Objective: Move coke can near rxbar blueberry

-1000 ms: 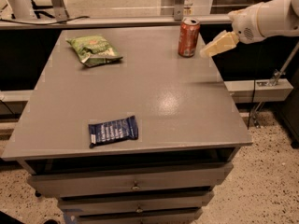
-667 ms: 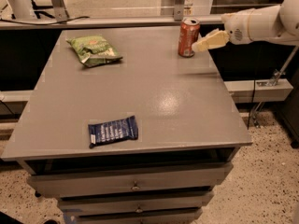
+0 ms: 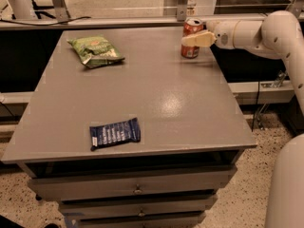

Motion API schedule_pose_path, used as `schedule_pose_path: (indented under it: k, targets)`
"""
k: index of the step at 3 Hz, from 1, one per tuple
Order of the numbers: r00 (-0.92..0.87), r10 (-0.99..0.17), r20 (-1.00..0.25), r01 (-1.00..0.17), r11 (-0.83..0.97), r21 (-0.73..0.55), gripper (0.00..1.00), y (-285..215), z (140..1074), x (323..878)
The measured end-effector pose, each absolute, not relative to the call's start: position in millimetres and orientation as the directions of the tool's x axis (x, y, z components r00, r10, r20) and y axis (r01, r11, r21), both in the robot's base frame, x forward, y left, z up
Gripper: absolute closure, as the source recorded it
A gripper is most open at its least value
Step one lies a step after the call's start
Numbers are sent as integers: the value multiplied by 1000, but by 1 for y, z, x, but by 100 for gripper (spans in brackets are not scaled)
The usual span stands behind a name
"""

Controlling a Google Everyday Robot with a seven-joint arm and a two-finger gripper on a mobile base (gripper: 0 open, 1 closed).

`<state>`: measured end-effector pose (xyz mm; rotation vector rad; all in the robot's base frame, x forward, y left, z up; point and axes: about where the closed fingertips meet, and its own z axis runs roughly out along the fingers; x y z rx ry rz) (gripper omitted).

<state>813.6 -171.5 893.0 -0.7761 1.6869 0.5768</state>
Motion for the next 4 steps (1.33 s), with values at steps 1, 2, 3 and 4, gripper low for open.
schedule_pose_path:
  k: [1,2,3,4]
  targets:
    - [-164,-155,-974,-746,666,20,47,-169,889,824]
    - [-183,-150,-972,-756,653,42,70,-168,892,814]
    - [-187,-137,-973,-819,569,78,94,-155,913,760]
    - [-229,-177,-957,-900,412,140,100,-135,914,672]
